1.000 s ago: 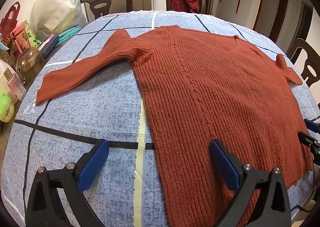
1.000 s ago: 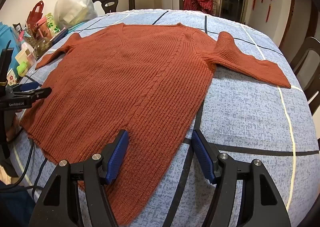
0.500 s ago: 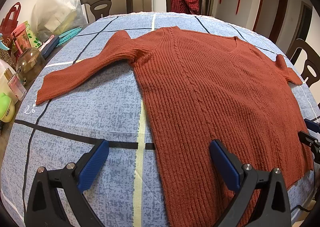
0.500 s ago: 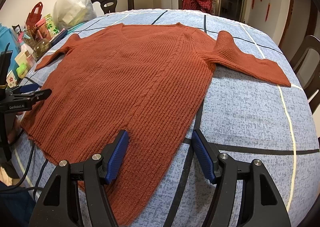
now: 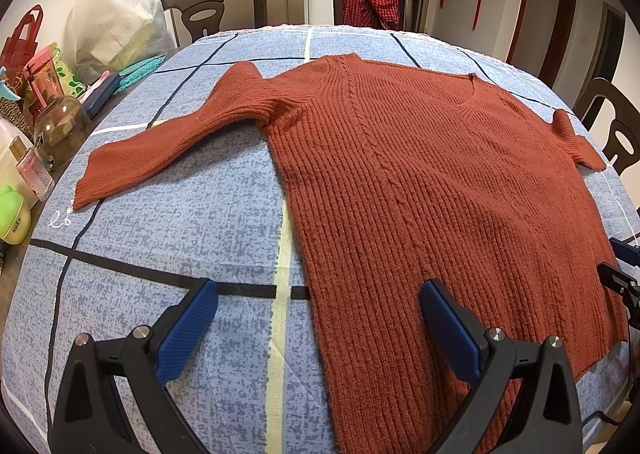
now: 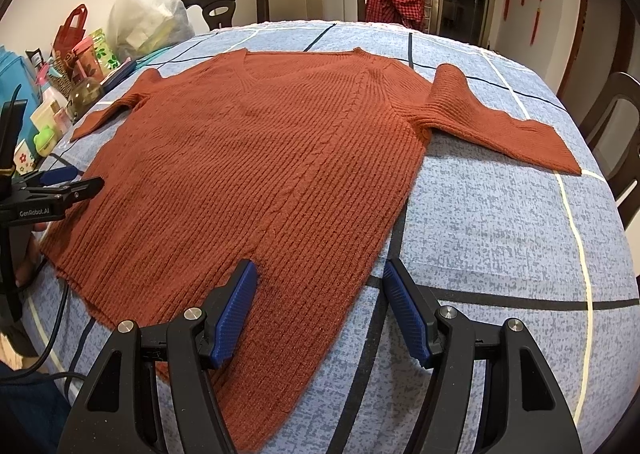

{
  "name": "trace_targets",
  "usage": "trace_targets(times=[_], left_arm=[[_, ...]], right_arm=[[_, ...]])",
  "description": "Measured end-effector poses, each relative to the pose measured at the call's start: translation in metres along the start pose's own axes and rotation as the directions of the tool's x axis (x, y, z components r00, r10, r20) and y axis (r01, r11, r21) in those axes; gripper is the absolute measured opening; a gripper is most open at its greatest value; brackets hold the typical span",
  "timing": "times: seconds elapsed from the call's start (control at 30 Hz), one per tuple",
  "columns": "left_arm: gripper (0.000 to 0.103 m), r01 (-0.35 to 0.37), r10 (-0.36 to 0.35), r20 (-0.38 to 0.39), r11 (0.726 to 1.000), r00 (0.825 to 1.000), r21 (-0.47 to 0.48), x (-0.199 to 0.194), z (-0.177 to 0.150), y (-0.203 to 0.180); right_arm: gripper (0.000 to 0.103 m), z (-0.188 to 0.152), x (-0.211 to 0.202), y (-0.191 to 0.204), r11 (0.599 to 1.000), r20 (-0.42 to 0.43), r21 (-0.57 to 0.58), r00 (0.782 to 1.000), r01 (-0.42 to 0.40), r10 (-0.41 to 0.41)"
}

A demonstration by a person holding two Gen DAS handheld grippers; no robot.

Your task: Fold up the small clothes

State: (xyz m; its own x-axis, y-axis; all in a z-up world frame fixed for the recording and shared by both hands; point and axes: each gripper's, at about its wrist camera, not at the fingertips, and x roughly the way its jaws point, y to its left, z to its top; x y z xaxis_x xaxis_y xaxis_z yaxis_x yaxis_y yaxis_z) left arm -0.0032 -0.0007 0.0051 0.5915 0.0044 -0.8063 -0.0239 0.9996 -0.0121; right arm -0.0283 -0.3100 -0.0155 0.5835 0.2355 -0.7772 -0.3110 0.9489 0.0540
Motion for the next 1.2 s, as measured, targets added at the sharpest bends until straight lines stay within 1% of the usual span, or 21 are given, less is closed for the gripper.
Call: trace_targets(times=[1.2], left_arm=[[0.103, 0.000, 0.000, 0.006, 1.000, 1.000, 0.001, -0.0004, -0.0022, 0.0006]], right_arm=[[0.066, -0.0008, -0.0023, -0.0023, 1.000, 0.016, 0.002, 1.000, 0.002, -0.002]])
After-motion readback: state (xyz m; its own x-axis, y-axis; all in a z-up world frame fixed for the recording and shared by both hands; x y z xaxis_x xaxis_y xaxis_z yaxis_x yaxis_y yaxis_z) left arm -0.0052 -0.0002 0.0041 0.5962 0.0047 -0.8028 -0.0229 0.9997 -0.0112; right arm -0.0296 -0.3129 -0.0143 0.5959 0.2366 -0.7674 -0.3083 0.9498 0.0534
